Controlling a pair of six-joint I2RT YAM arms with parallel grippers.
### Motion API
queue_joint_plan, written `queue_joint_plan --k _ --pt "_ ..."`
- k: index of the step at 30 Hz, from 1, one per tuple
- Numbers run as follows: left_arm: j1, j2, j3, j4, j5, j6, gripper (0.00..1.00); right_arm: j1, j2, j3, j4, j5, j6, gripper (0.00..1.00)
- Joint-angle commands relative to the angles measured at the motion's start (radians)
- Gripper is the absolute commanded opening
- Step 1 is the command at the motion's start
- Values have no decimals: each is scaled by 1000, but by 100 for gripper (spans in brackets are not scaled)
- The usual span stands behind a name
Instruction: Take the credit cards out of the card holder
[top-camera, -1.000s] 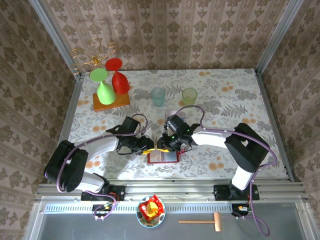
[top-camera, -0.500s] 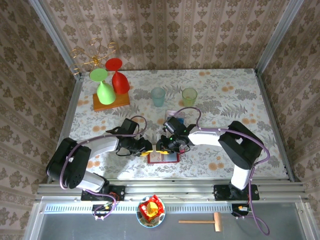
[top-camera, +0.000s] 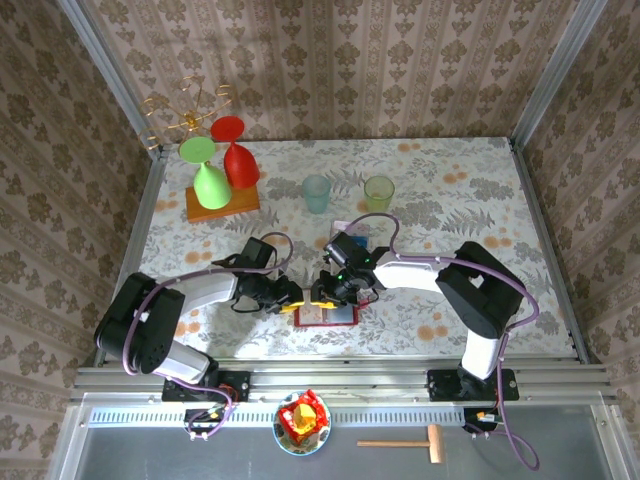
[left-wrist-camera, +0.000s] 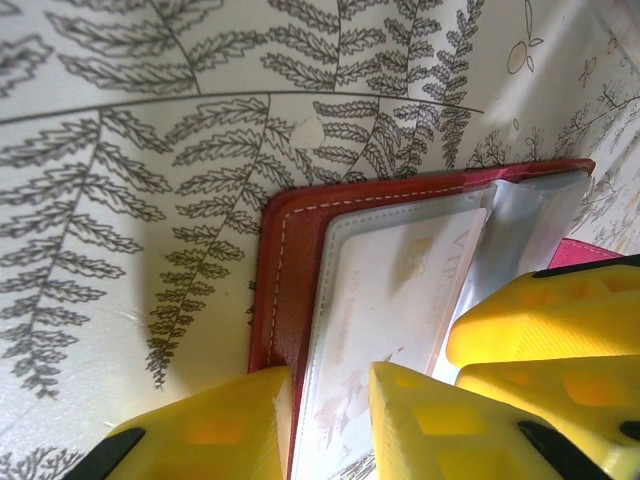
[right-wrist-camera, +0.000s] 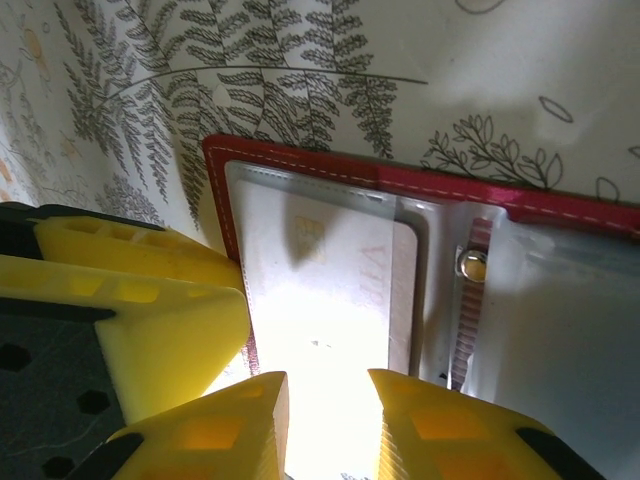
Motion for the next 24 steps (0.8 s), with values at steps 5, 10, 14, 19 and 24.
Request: queue_joint_plan --k 5,10,14,19,24 --pt "11 12 -14 -9 16 28 27 16 37 47 -96 46 -49 27" --pt "11 12 -17 -9 16 29 27 21 44 53 -109 53 -54 27" --pt "11 12 -19 -8 16 27 27 23 41 60 -145 80 -66 26" --pt "11 11 -21 -10 16 27 27 22 26 66 -175 105 -76 26" --pt "11 9 -21 -12 15 25 27 23 13 74 -194 120 -80 26"
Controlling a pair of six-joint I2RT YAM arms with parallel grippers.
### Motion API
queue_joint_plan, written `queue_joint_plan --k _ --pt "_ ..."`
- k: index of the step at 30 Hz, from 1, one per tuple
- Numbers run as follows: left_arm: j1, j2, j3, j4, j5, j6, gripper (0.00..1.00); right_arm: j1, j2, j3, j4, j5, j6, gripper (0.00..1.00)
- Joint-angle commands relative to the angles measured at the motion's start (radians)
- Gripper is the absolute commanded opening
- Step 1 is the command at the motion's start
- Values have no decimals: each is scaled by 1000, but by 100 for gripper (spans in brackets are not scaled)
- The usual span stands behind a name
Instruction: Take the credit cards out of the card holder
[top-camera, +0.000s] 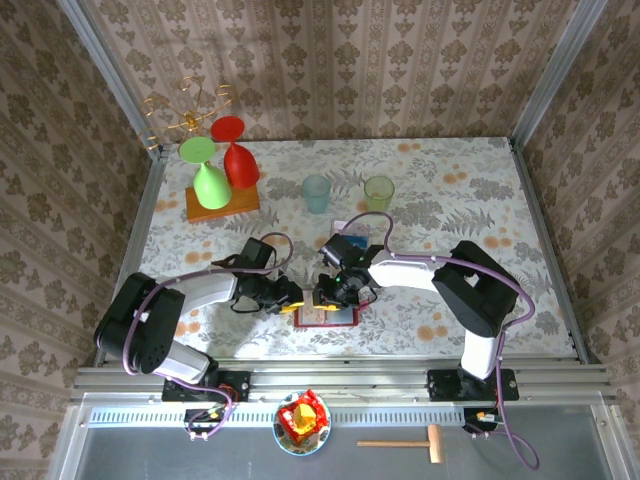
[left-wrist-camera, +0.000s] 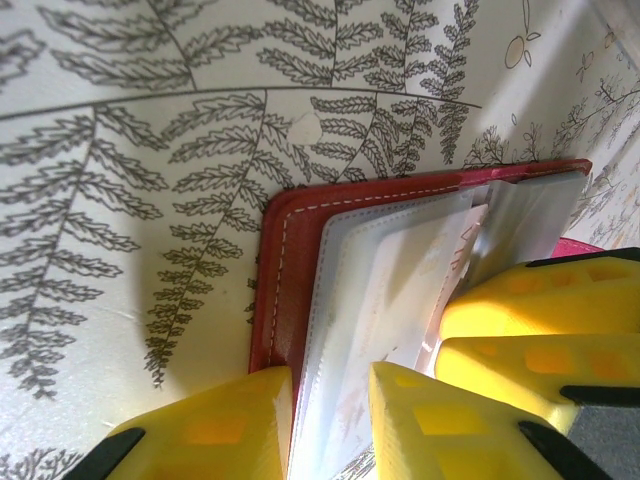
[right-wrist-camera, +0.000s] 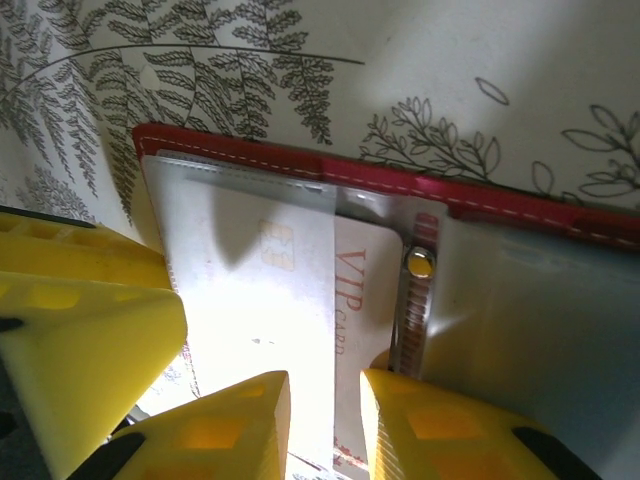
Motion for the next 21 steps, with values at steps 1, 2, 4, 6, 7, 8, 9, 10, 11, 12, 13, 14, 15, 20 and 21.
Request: queue_joint_plan --k 1,2,4,6,7,8,9,10,11,12,13,14,15,20,21 --pt "6 9 -18 -13 4 17 27 5 -13 22 -69 54 -18 26" --pt "6 7 -18 -13 4 17 27 5 -17 23 -72 59 -19 26" --pt "6 4 -15 -18 4 17 27 6 -22 28 -82 70 -25 26" --pt "6 0 -9 -25 3 18 27 6 -30 32 -82 75 -28 26" --pt "6 -4 -4 -29 3 19 27 6 -34 29 -74 73 -29 26" --pt "6 -9 1 -35 3 20 27 6 -40 26 -69 72 -29 26" --pt "6 -16 8 -43 3 20 27 6 -45 24 -64 70 -28 27" --pt "6 -24 15 -51 1 21 27 5 -51 22 -63 67 -28 26" --pt "6 -33 20 -58 0 21 27 5 -55 20 -61 66 -26 27" --pt "6 -42 26 -64 -2 21 27 5 -62 17 -56 63 -24 27" --pt "6 -50 31 -68 0 17 27 6 -66 13 -51 58 -21 26" --pt "6 -57 36 -71 3 15 27 5 -71 9 -43 56 -18 26" --pt "6 -62 40 -74 5 15 27 3 -75 6 -36 51 -13 26" --pt "6 -86 51 -71 12 -2 20 2 -81 -10 -10 41 4 26" --pt "4 -85 53 -69 12 -3 18 0 -80 -12 -6 39 6 26"
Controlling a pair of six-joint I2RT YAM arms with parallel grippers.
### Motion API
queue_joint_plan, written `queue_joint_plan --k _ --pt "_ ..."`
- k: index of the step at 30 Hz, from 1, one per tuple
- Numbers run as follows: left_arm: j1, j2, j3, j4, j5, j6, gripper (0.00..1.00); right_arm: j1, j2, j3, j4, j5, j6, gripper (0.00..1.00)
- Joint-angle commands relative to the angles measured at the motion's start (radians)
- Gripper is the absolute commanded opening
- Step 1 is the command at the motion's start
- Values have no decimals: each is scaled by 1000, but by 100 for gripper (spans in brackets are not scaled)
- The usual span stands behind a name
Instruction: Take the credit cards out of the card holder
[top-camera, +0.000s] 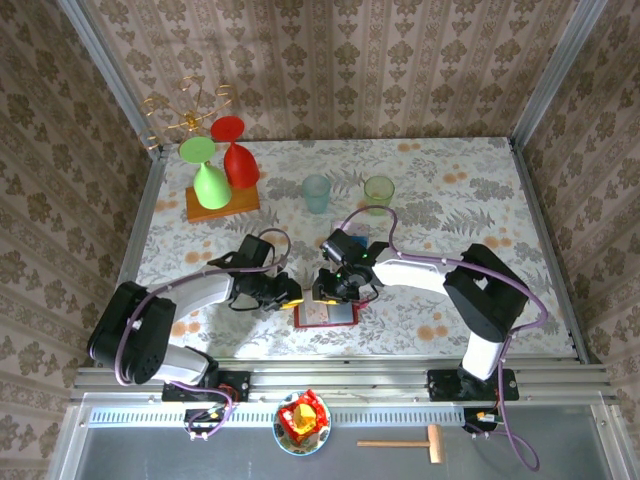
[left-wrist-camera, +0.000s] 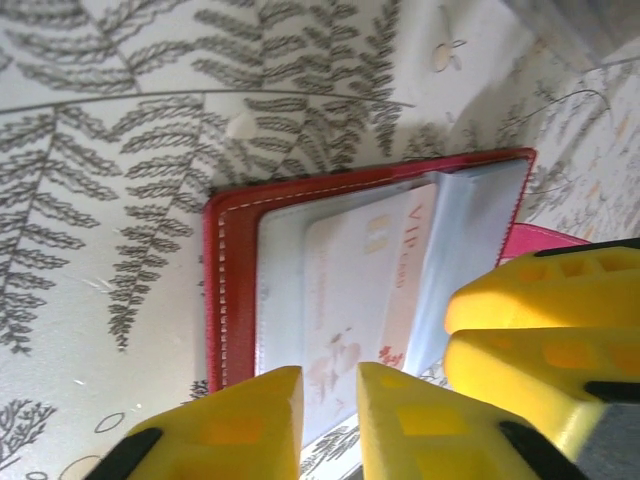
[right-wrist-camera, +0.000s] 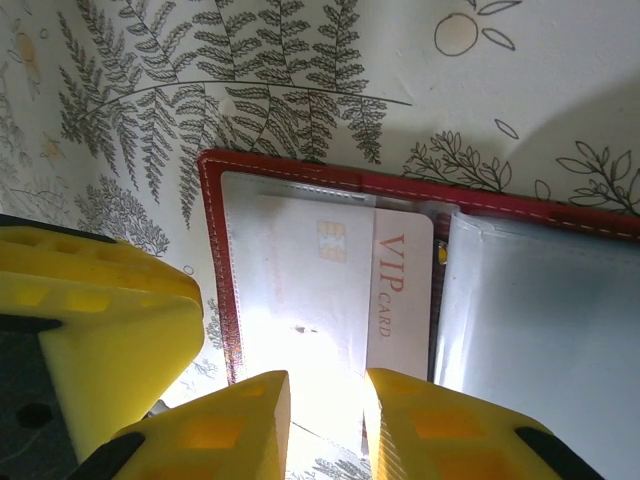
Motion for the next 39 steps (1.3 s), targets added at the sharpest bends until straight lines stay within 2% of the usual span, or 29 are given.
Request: queue_joint_plan --k 1,15,20,33,39 --pt "4 -13 31 -21 44 -1 17 -3 -19 -23 10 3 16 26" --pt "-37 91 5 58 58 -17 5 -19 11 -40 29 -10 18 26" --pt "-39 118 8 14 25 20 5 -22 19 -49 27 0 14 26" --pt "-40 155 -3 10 25 26 5 -32 31 -82 64 -28 15 26" --pt "-39 154 -6 -1 25 27 5 -52 8 -155 222 -106 79 24"
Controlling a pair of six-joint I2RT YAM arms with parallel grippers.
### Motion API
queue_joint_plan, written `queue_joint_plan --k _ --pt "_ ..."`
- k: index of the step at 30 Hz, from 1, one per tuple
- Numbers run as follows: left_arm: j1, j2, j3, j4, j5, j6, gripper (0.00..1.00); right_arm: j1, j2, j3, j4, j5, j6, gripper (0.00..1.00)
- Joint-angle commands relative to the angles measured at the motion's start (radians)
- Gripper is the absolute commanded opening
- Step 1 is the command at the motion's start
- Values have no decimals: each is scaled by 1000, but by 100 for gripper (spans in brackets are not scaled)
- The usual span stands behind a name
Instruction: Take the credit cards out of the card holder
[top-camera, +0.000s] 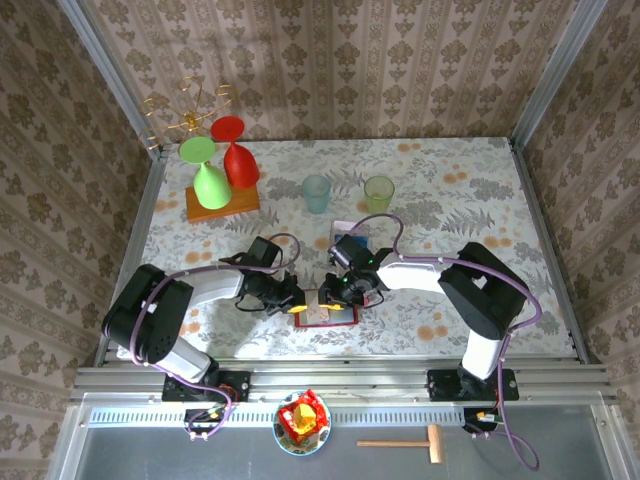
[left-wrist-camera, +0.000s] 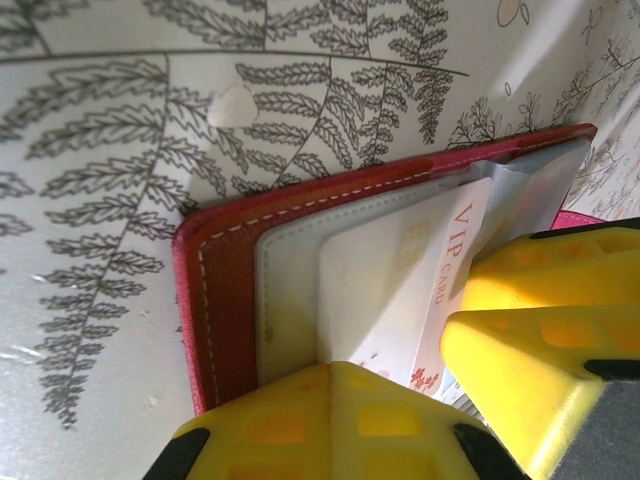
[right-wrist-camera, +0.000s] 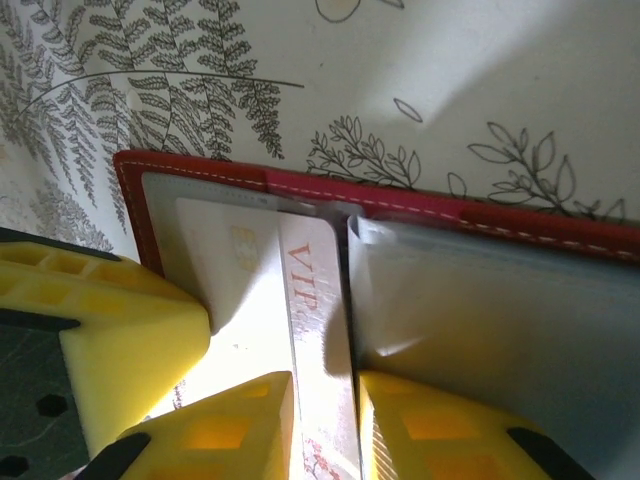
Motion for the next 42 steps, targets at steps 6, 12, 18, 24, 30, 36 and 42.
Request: queue_joint_plan --k 6,12,18,24,30,36,42 --pt "-8 21 -11 -58 -51 21 5 -23 -24 -102 183 -69 92 21" --pt "-9 12 -8 -72 -57 22 5 -32 -50 -131 191 -61 93 14" --pt "-11 2 -11 -79 -68 17 6 -44 -80 -163 184 -45 94 11" --pt "-17 -9 -14 -83 -77 8 6 -56 -118 -205 171 -27 86 11" --pt "-26 -12 -7 -84 -79 0 6 -67 -180 -202 68 25 38 11" --pt "-29 -14 3 -87 -80 -2 6 -67 -222 -157 -47 68 -9 10" --pt "-29 -28 16 -84 -71 -11 7 -67 -240 -122 -86 66 -24 7"
